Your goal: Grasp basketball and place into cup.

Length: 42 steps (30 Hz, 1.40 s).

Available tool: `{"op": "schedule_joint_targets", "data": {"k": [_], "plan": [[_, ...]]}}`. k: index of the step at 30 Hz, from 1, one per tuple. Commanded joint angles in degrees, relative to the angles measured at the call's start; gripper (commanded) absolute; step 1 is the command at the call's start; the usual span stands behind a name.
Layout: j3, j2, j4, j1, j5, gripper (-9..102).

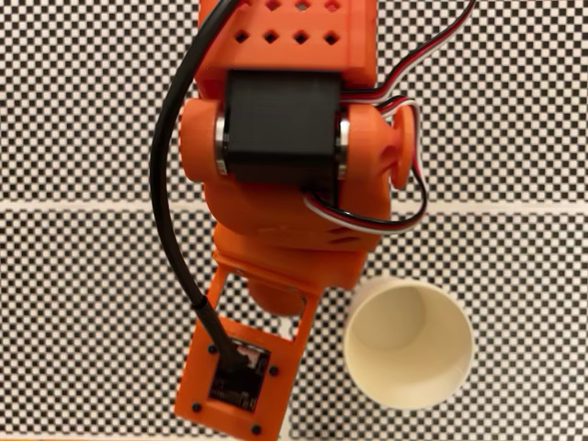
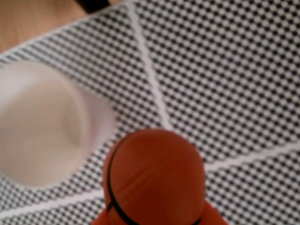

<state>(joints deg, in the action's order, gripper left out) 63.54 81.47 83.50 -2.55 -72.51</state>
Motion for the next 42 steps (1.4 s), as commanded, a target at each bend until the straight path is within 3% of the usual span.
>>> {"op": "schedule_joint_targets", "data": {"k": [1, 20, 42], "plan": [[-4.48, 3.16, -0.44, -1.76, 1.93, 0], [-14.50, 0.00, -0.44, -4.22, 3.87, 0], [-32.43, -16.17, 0.09, -9.32, 7.65, 0]]}}
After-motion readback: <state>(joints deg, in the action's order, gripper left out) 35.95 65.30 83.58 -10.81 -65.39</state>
